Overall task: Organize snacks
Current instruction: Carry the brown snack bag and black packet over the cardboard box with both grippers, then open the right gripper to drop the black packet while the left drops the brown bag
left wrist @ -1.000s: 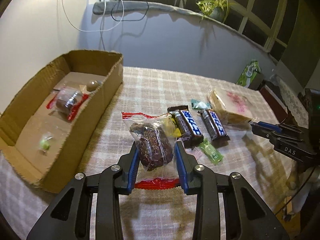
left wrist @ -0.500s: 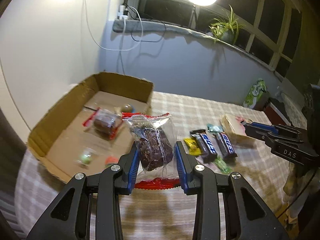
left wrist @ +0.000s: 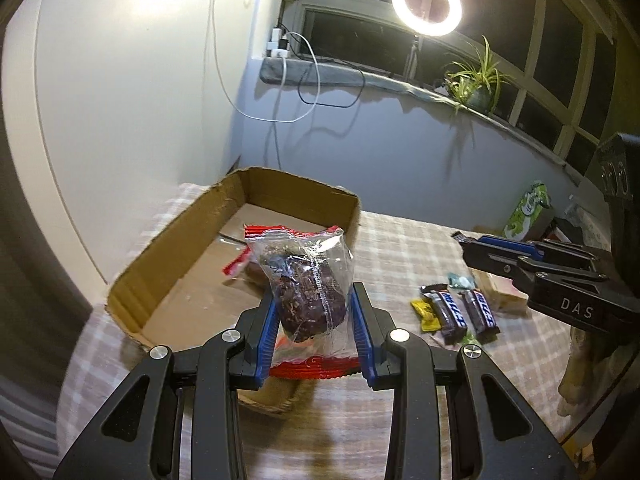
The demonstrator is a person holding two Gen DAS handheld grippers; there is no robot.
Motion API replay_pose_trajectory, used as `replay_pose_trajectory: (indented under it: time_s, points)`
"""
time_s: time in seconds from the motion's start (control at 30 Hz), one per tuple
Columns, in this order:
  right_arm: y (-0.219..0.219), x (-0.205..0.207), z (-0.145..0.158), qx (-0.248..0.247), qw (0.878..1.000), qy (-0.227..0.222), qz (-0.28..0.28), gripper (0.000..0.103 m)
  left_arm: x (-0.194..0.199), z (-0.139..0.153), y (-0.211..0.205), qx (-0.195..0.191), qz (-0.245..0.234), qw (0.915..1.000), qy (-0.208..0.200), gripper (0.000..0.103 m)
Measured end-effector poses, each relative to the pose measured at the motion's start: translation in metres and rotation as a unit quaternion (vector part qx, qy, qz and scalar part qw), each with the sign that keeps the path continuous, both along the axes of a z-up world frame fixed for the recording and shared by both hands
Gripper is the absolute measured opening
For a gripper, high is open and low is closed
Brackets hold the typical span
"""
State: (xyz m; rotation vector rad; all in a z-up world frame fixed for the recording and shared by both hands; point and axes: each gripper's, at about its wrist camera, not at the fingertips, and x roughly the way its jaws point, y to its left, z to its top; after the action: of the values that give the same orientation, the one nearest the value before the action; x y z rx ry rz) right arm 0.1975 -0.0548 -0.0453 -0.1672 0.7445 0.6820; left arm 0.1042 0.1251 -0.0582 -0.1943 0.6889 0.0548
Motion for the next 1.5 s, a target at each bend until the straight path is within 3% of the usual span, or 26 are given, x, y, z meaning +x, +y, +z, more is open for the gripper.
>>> replay_pose_trajectory:
  time_s: [0.83,1.3,1.33,1.4,1.47,1.5]
  points:
    - [0.122,0.032,-0.015,-0.017,0.998,0.019,0.062,0.025,0.009,-0.02,0.067,-0.013,0.051,0.9984,0.02,0.033]
    - [0.136,0.046,-0.028,-0.03,0.997,0.026,0.059,0.025,0.019,-0.026,0.076,-0.021,0.055,0.9978,0.028,0.035]
    - [0.136,0.046,-0.028,-0.031,0.998,0.025,0.057,0.026,0.019,-0.026,0.077,-0.022,0.057,0.9977,0.029,0.037]
    - [0.135,0.047,-0.027,-0.032,0.998,0.022,0.053,0.039,0.019,-0.026,0.077,-0.023,0.059,0.9976,0.029,0.043]
    - [0.132,0.047,-0.025,-0.03,0.998,0.013,0.046,0.06,0.019,-0.026,0.077,-0.021,0.061,0.9975,0.028,0.046]
    - [0.131,0.046,-0.024,-0.029,0.999,0.008,0.044,0.063,0.019,-0.026,0.077,-0.021,0.061,0.9975,0.027,0.047]
